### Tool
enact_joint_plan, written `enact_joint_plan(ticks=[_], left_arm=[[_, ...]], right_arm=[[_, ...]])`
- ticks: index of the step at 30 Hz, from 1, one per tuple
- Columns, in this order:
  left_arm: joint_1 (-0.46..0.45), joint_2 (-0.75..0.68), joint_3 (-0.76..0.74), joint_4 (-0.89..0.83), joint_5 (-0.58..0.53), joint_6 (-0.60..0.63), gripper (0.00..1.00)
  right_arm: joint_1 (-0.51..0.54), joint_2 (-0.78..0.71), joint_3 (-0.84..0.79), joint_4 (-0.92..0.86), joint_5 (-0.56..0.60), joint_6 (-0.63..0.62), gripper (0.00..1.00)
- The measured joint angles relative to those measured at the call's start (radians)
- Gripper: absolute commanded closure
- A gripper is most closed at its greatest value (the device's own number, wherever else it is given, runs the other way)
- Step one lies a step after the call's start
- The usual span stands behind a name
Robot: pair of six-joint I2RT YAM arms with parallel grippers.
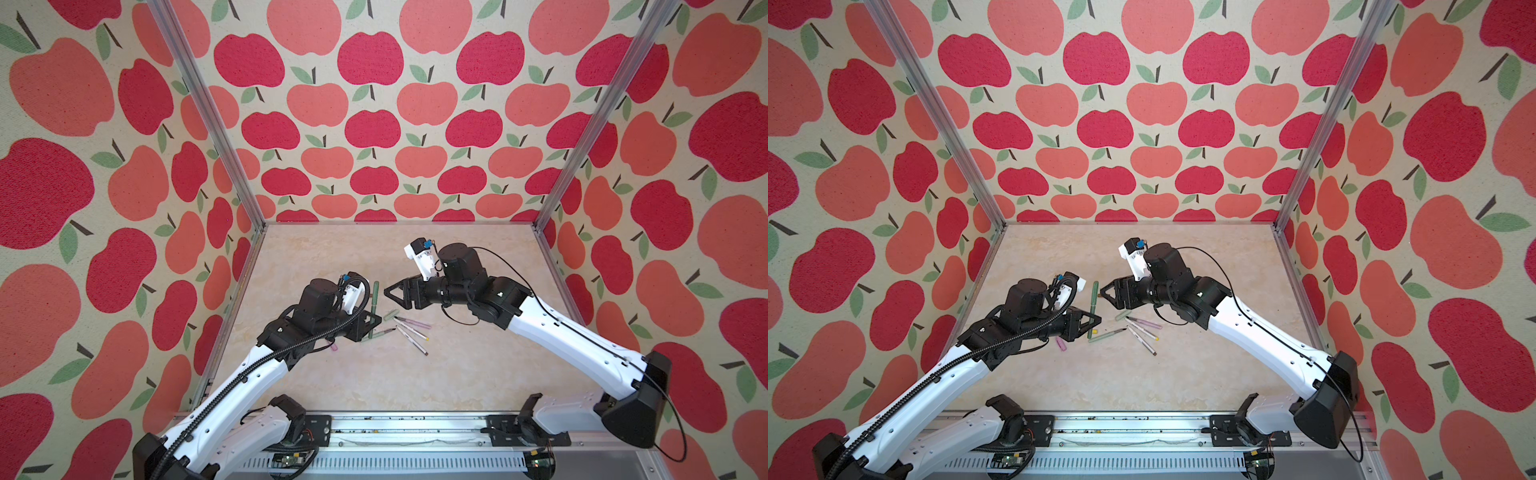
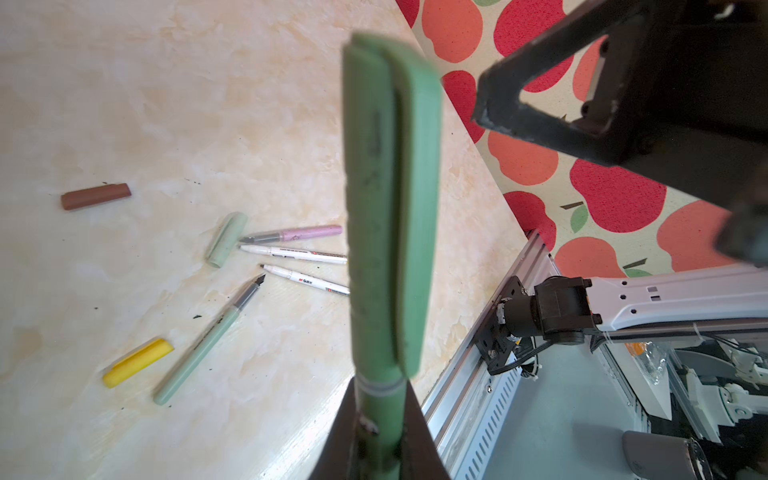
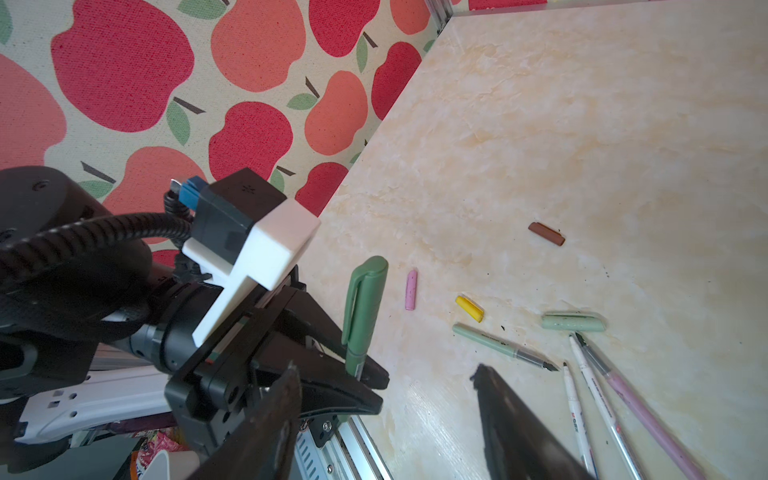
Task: Insert the pens into the pen caps
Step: 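Lower the green cap over the pen nib with the right gripper, then push the cap down onto the pen barrel with the right gripper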
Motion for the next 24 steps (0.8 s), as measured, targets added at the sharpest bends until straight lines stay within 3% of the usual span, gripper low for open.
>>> enact_joint_plan(ticks=[11,24], left_arm=[[0.000,0.017,0.004,-0.026,-0.077,0.000,1.00],[0.000,0.019,0.004,-0.018,-0.080,-0.007,1.00]], right_arm=[[0.045,0.126,0.100,-0.022,0.098,0.053,0.38],[0.055,0.201,0.134,-0.025,0.109,0.095,0.50]])
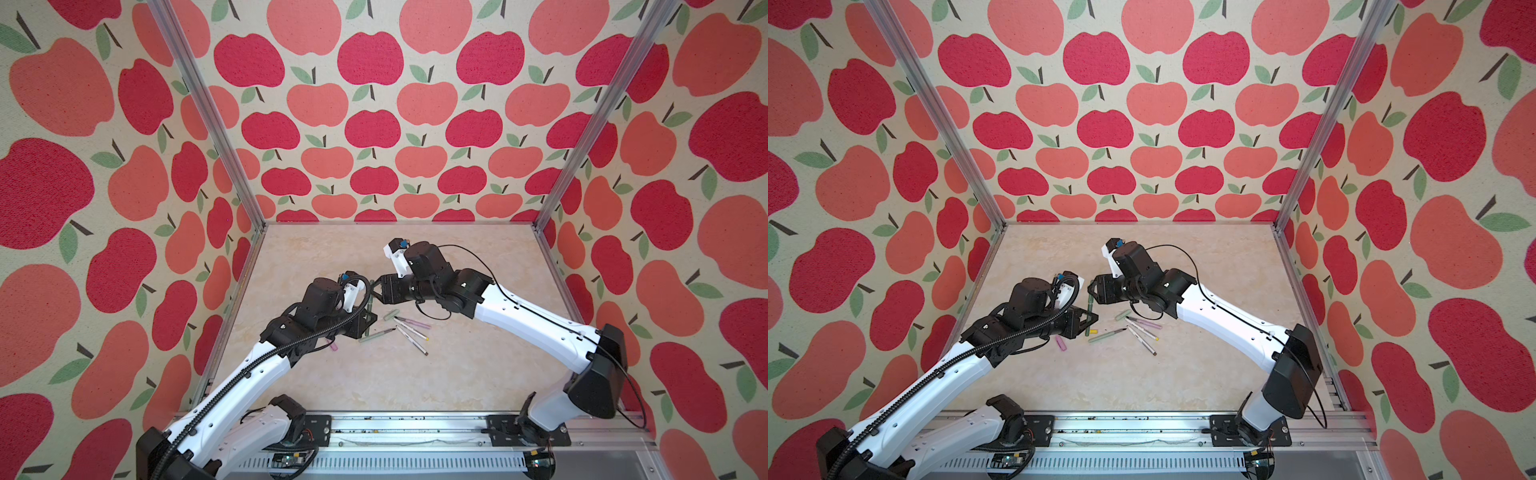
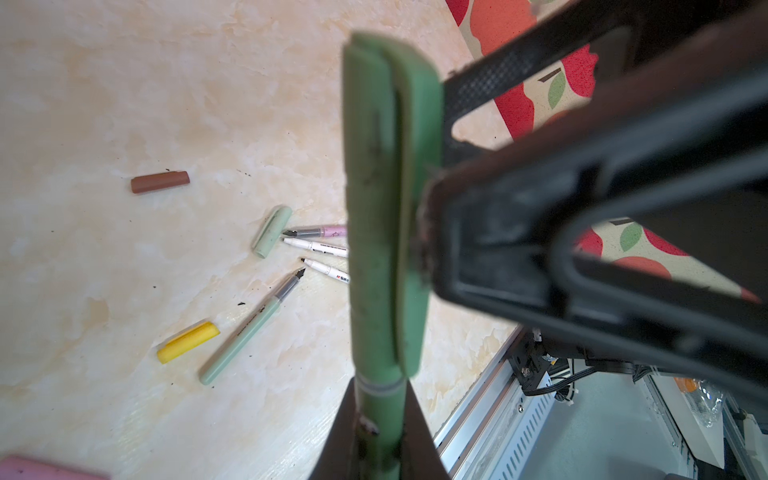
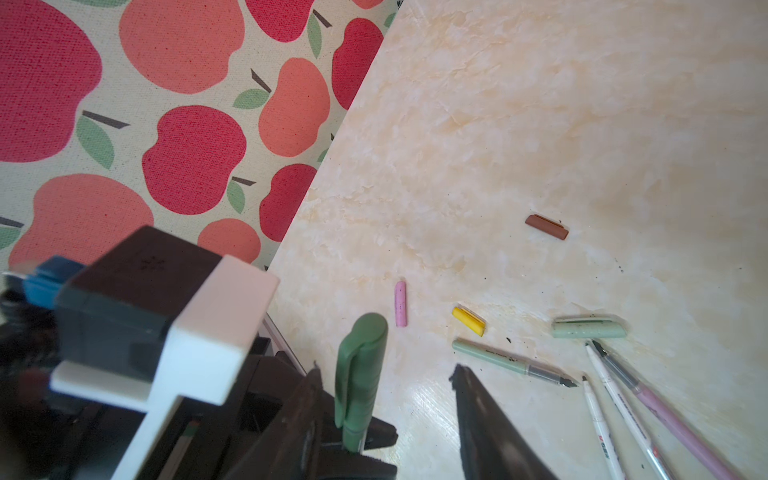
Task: Insert the pens into the pen caps
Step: 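Push the cap down onto the pen barrel with the right gripper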
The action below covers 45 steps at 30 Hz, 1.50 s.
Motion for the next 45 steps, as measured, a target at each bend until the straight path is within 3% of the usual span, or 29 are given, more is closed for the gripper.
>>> enact_joint_plan(ticks=[12,16,24,45], left_arm=[[0.000,0.006,0.000,0.003,-0.001,0.000,1.00],[0.000,0.006,0.000,0.003,-0.007,0.000,1.00],[0.000,0.005,0.000,0.003,-0.010,-0.001,1.00],[0.000,-0.010,0.000,0.003,-0.024,-0.001,1.00]], right_arm=[[0.005,0.016,0.010,0.013,-0.002,0.004,0.68],[0.006,0.016,0.010,0.015,-0.001,0.004,0.68],[0.006,0.016,0.010,0.015,0.000,0.003,0.58],[0.006,-0.012,-0.011,-0.013,0.034,0.002,0.58]])
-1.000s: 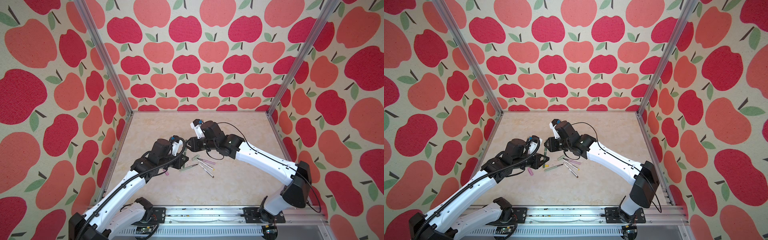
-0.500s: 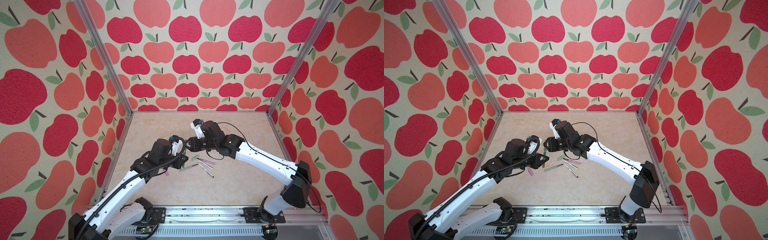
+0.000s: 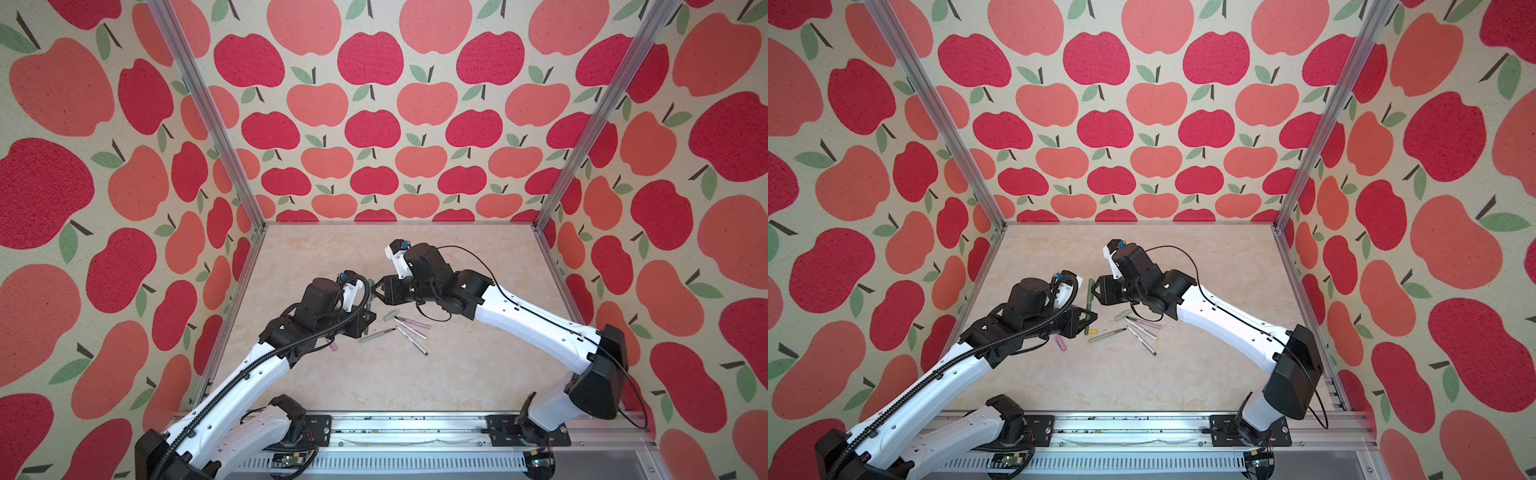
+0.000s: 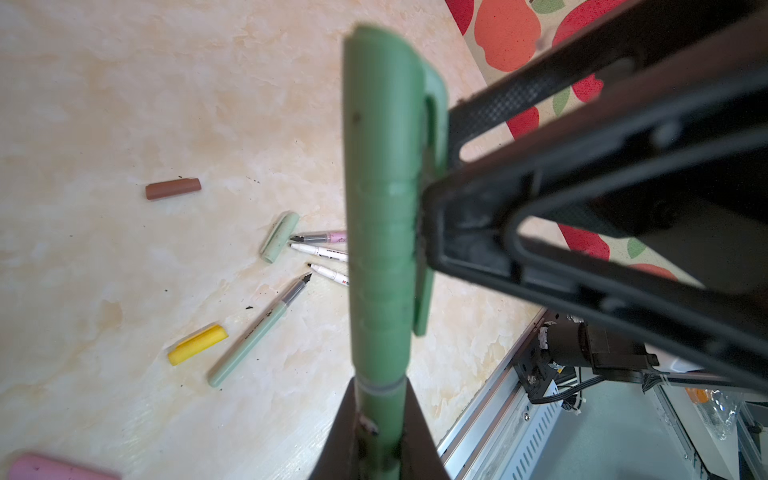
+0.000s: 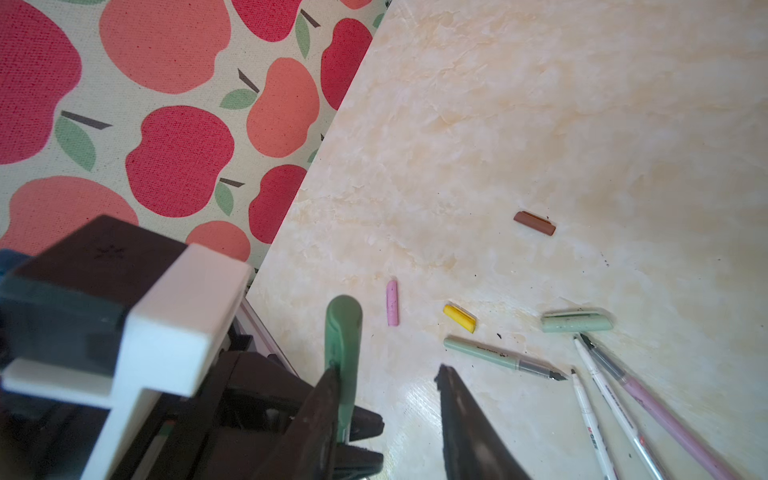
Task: Insert the pens into the pen caps
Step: 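Push the cap down onto the pen barrel with the right gripper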
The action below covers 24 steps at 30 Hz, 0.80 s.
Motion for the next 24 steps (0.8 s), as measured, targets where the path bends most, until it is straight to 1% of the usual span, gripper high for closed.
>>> enact_joint_plan(ticks=[5,9,13,21,24], left_arm=[[0.000,0.000,0.000,0.000,0.000,0.000,1.00],[0.000,0.000,0.000,0.001,0.000,0.000,1.00],[0.000,0.000,0.000,0.003,0.001,0.000,1.00],[0.000,-0.011,0.000,0.010,0.034,0.000,1.00],[0.000,-0.023,-0.001,0.016,0.046,0.000,1.00]], right_arm=[[0.000,-0.005,-0.004,0.008,-0.012,-0.003,0.57],[0.000,-0.008,-0.004,0.041,-0.038,-0.006,0.53],[0.000,-0.008,-0.004,0.069,-0.057,-0.007,0.52],[0.000,0.010,0.007,0.078,-0.068,-0.007,0.53],[0.000,0.022,0.010,0.081,-0.069,-0.007,0.56]])
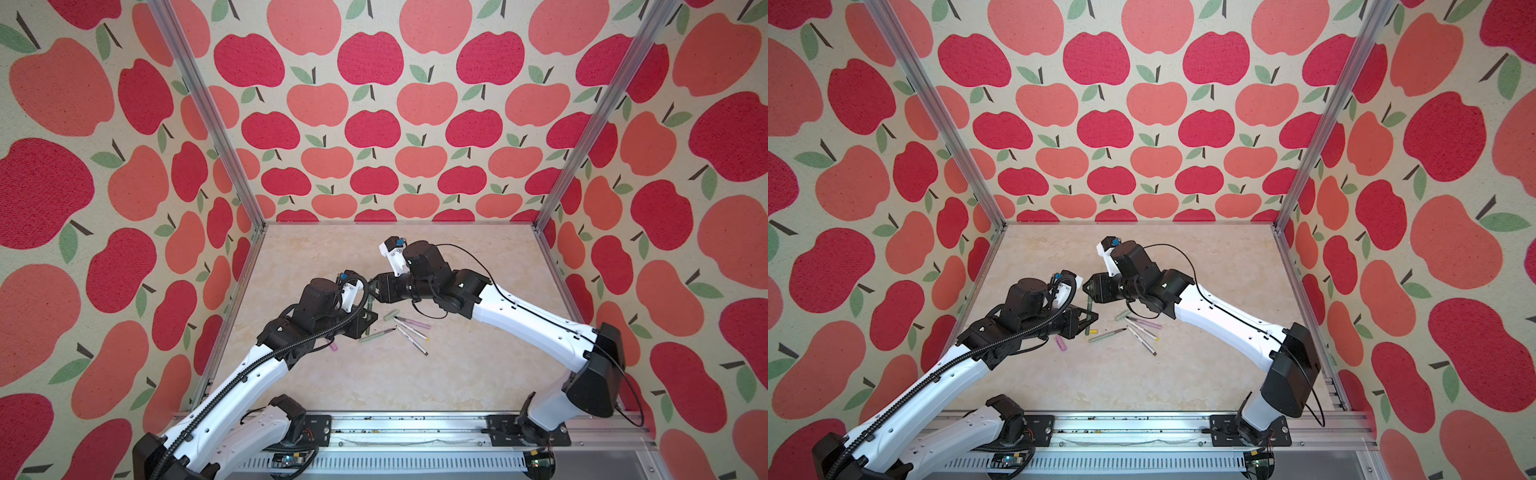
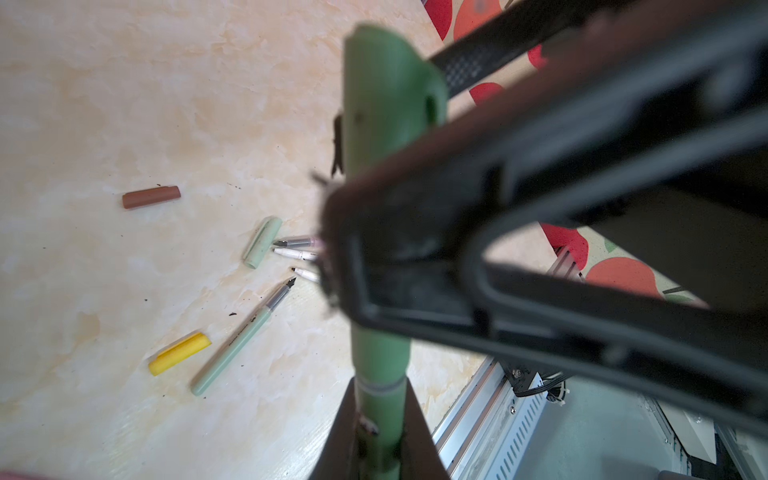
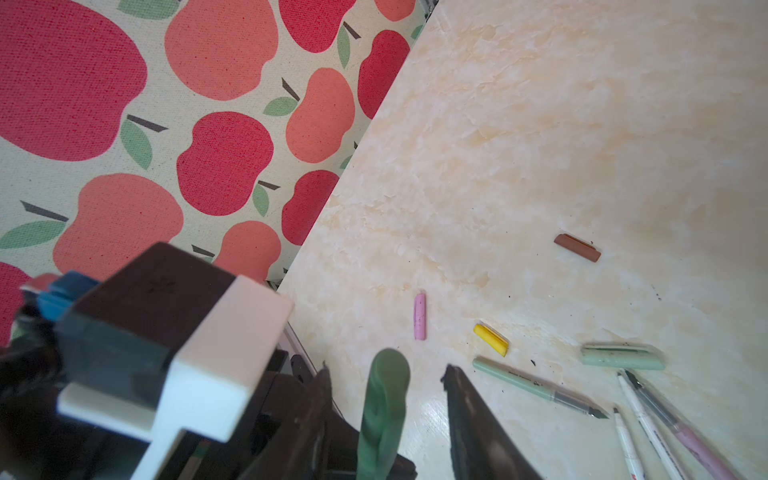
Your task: Insert the pens into the pen caps
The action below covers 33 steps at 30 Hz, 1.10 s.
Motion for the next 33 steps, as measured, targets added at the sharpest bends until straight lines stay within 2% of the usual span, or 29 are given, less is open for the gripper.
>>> enact_joint_plan(ticks=[11,16,23,33], left_arm=[[0.000,-0.007,-0.002,0.003,0.014,0.000,1.00],[0.000,-0.009,0.007,0.008,-0.008,0.000,1.00],[0.009,-0.005,0.102,-0.041,-0.042,0.012,1.00],[0.054,0.047,0.216,-0.093,-0.003,0.077,1.00]], right_arm=[[0.000,0.005,0.003,0.018,-0.027,0.005,0.85],[0.000,0.005,0.003,0.039,-0.041,0.018,0.87],[-0.003,-0.016,0.004,0.117,-0.057,0.028,0.88],[-0.016,-0.028,0.010,0.193,-0.060,0.030,0.88]])
